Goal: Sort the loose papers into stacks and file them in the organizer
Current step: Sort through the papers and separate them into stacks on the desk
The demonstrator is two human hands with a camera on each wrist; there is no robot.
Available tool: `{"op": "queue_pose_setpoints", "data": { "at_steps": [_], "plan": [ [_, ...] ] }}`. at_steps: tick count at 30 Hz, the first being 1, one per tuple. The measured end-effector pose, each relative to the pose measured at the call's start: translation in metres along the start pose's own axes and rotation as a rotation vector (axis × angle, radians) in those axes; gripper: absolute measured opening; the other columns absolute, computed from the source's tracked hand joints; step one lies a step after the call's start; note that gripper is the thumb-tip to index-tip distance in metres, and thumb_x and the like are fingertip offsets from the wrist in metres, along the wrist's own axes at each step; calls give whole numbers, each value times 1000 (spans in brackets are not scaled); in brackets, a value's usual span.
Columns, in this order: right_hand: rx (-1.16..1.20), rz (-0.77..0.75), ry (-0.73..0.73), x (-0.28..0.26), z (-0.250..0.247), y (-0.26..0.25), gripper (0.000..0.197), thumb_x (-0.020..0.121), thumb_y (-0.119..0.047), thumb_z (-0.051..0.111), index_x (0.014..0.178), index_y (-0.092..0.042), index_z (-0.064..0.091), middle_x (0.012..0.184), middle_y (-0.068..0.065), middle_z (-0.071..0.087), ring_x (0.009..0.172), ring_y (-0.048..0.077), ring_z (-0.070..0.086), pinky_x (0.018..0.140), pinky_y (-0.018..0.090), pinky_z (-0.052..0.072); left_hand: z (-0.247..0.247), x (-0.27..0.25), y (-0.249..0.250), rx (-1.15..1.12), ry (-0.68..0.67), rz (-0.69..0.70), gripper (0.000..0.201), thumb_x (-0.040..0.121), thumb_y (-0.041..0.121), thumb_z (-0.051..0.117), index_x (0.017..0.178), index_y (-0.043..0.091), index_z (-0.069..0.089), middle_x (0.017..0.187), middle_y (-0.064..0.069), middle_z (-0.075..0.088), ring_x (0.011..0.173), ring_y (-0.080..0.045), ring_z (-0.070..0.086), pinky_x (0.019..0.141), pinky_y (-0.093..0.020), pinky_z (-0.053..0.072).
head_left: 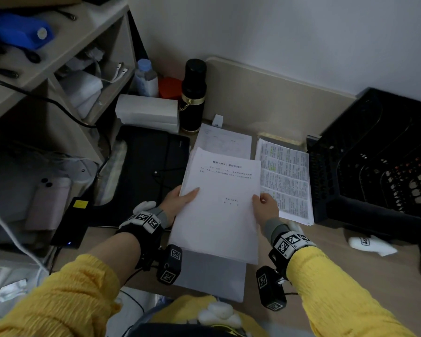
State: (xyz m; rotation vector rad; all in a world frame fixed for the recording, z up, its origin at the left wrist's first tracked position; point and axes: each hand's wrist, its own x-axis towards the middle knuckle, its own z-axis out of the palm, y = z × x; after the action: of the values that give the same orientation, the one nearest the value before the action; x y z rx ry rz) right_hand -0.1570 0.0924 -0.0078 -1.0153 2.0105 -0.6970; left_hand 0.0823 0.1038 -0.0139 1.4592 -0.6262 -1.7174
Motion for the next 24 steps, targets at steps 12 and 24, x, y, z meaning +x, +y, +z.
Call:
{"op": "queue_pose_setpoints", "data": {
  "at_steps": [12,24],
  "plan": [
    [-23,92,84,-3,-3,9,20,95,-29,41,95,-12,51,94,12,58,89,32,55,89,44,48,-10,4,-7,144,66,0,37,97,37,51,121,9,59,113,-13,67,97,-27,64,90,-41,53],
    [-143,122,36,4,-13,24,22,96,-23,43,101,-5,53,95,11,52,88,28,49,86,36,43,-8,14,-8,222,137,-72,30,98,37,50,114,12,57,105,-10,62,95,-23,59,81,-30,51]
  ]
}}
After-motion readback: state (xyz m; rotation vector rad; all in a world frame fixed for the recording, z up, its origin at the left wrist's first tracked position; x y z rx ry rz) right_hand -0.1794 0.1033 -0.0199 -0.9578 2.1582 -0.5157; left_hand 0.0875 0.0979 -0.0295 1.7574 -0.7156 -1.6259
